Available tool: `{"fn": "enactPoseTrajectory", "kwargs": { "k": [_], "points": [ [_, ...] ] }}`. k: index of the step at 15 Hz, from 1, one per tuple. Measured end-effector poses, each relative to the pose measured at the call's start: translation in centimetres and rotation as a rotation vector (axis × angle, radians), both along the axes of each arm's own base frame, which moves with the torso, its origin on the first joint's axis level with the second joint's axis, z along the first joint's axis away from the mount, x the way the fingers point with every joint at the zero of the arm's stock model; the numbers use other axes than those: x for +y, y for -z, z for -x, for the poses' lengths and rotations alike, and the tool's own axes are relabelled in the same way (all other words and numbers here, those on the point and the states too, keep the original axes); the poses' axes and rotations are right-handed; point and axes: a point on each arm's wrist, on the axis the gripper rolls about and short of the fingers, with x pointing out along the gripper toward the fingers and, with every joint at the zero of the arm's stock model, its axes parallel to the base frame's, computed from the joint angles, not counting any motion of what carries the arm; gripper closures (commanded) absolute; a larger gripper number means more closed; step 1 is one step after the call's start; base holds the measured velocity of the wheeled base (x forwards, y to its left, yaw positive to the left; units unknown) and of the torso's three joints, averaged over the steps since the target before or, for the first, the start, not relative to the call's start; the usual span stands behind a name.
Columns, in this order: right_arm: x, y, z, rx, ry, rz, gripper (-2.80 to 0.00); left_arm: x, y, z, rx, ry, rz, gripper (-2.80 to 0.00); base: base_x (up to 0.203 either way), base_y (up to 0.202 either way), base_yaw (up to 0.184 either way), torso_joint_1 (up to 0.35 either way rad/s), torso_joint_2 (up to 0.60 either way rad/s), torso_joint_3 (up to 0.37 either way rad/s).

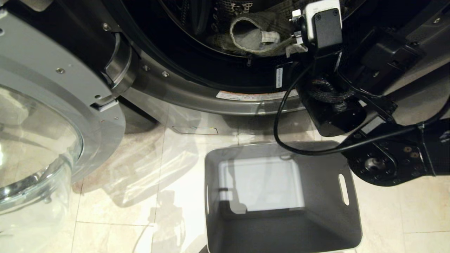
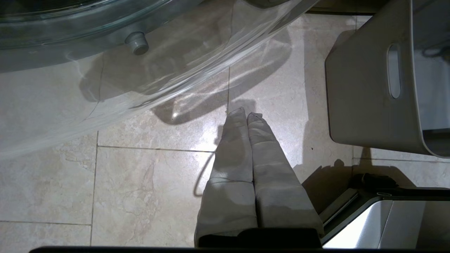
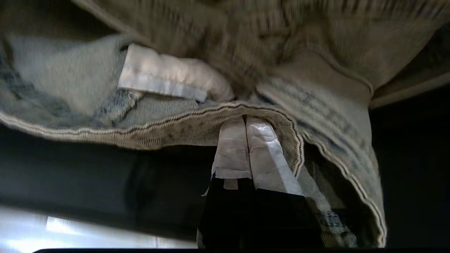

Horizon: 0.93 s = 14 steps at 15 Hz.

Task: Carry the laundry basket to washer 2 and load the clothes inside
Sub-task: Place the clothes into the washing machine

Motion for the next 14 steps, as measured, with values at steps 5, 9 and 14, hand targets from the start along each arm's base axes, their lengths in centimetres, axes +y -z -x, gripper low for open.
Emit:
{"fn": "enactPoseTrajectory", "kwargs": {
  "k": [5, 9, 14],
  "points": [
    [2.5, -3.6, -2.9, -0.249, 0.03, -0.077, 0.0, 0.0, 0.0, 0.0, 0.0, 0.0, 0.0, 0.0, 0.0, 0.0, 0.0, 0.0, 0.0, 0.0],
    [3.0, -4.9, -2.9, -0.467, 0.033, -0.05, 0.0, 0.0, 0.0, 0.0, 0.0, 0.0, 0.0, 0.0, 0.0, 0.0, 0.0, 0.0, 0.0, 0.0],
    [3.6, -6.7, -0.3, -0.49, -0.017, -0.08, 0.0, 0.0, 0.0, 0.0, 0.0, 0.0, 0.0, 0.0, 0.0, 0.0, 0.0, 0.0, 0.0, 0.0]
  ]
}}
